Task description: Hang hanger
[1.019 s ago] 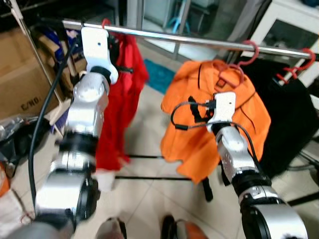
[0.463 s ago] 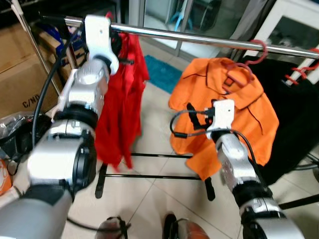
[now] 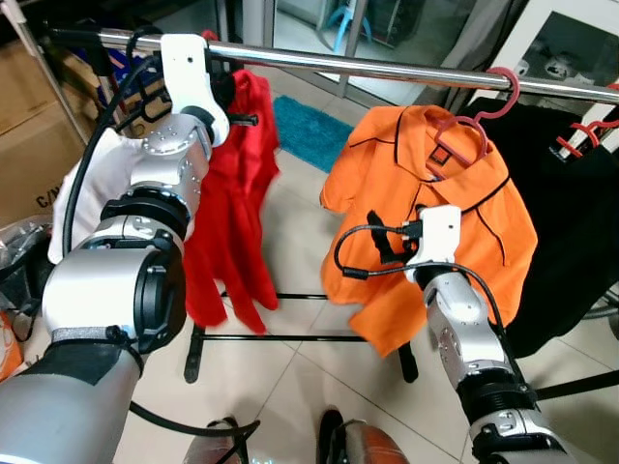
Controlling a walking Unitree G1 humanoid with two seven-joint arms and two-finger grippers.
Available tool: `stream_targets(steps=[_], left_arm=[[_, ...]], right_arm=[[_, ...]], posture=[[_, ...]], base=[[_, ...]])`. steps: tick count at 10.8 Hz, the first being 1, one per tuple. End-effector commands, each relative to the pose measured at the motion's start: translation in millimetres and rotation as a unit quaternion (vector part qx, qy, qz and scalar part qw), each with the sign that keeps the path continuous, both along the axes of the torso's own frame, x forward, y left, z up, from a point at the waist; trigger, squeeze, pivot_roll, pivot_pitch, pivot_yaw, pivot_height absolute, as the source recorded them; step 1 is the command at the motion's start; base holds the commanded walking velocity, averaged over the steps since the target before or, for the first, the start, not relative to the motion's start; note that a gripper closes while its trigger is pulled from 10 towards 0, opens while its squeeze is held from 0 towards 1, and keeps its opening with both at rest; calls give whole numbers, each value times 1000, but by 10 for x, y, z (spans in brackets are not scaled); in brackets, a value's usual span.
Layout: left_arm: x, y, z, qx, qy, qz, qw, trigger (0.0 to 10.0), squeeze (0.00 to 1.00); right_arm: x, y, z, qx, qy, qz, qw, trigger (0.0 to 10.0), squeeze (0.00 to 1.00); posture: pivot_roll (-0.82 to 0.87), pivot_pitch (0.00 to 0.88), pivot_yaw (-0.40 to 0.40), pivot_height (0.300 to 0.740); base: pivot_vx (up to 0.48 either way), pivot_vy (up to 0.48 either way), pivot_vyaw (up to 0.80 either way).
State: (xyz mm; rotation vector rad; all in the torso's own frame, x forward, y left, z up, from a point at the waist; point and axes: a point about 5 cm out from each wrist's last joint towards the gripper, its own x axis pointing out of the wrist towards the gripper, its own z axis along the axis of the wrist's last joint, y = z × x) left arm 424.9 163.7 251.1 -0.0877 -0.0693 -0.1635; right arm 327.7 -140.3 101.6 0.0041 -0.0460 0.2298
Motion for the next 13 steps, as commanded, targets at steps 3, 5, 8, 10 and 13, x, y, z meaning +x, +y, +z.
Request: stream_targets(steps=[3, 5, 8, 10, 13], left_arm=[[-2, -62, -109, 15, 25, -3, 1000, 10000, 1000], [3, -63, -62, 25, 14, 0, 1000, 10000, 1000], [3, -63, -62, 25, 14, 0, 1000, 10000, 1000], [3, -63, -62, 25, 14, 0, 1000, 10000, 1000], [3, -63, -62, 25, 14, 0, 1000, 10000, 1000]], right_arm=[[-68, -26, -47, 2, 15, -11, 1000, 10000, 0], [-72, -25, -47, 2, 16, -12, 1000, 10000, 0], [-72, -25, -47, 2, 16, -12, 1000, 10000, 0], [-72, -25, -47, 2, 16, -12, 1000, 10000, 0], [-72, -25, -47, 2, 16, -12, 1000, 10000, 0]], posture=[[-174, 189, -78, 740], [-174, 189, -78, 740], [-174, 189, -78, 740], [-174, 189, -78, 740], [-174, 189, -78, 740]], base=[[0, 0, 0], [0, 0, 0], [0, 0, 0], [0, 0, 0], [0, 0, 0]])
